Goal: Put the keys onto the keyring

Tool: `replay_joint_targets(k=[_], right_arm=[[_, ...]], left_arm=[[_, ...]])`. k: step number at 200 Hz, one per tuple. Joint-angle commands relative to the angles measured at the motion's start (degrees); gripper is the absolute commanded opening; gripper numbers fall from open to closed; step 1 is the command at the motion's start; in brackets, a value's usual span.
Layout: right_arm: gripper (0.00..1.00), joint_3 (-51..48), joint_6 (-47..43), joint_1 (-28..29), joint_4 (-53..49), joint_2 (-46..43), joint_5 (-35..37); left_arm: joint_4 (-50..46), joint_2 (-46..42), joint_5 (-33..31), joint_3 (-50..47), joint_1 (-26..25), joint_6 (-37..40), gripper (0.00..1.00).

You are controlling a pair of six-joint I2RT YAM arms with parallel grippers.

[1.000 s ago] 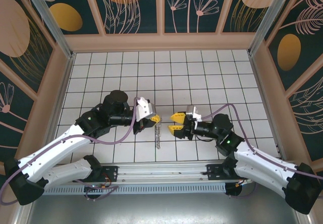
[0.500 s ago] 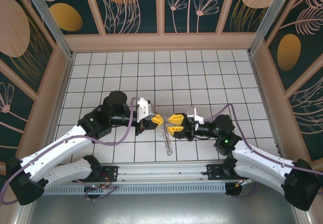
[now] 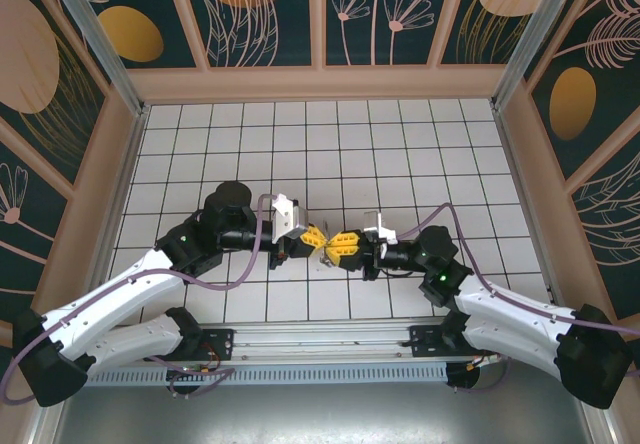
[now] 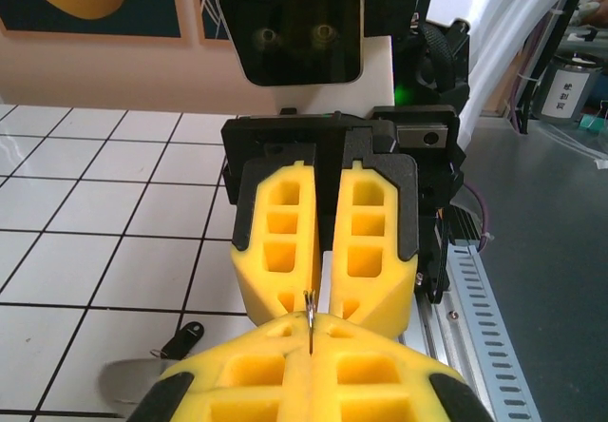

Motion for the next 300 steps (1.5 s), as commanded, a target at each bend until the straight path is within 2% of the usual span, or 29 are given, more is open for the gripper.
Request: replay_joint_targets(k=[1, 26, 45, 89, 112, 130, 140, 191, 230, 267, 300], right_arm=[[0.14, 2.36, -0.54, 0.78, 2.25, -0.26, 0.95], [0.11, 2.38, -0.81, 1.16, 2.19, -0.16, 1.47], [0.00, 2.63, -0.98, 1.41, 1.90, 0.06, 1.82], [0.00, 2.69, -1.71, 1.59, -0.09, -2.02, 3.80], [0.00, 5.16, -3.72, 1.59, -8.01, -3.04, 6.67], [0.00, 9.38, -7.48, 1.99, -18.66, -1.77, 9.65], [0.00, 11.51, -9.32, 2.60, -23.42, -0.67, 11.44], [0.00, 18.06, -13.93, 6.29, -36.37, 2.49, 20.17], [0.00, 20.70, -16.93, 9.76, -40.62, 3.21, 28.01], [0.00, 20.82, -19.64, 14.40, -40.63, 3.14, 35.09], [0.02, 17.08, -17.34, 14.77, -35.72, 0.04, 32.59]], left_arm=[[0.68, -0.83, 2.23, -0.22, -0.42, -0.21, 0.00], [0.30, -1.12, 2.13, -0.26, -0.50, -0.37, 0.00], [0.52, -1.21, 2.18, -0.39, -0.49, -0.71, 0.00], [-1.79, -0.78, 0.51, -0.15, -0.87, -0.10, 0.00], [-5.39, -0.35, -3.06, 0.52, -0.95, 1.14, 0.00], [-8.52, 0.37, -5.93, 1.41, -0.96, 2.37, 0.10], [-10.05, 0.75, -7.20, 1.87, -0.90, 3.09, 0.12], [-15.25, 3.13, -11.78, 3.86, -1.05, 5.86, 0.12], [-16.08, 3.54, -13.72, 3.66, -1.01, 6.29, 0.00], [-14.60, 3.91, -14.03, 2.55, -1.03, 4.94, 0.00], [-7.54, 0.73, -13.03, 0.03, -1.03, 0.47, 0.00]])
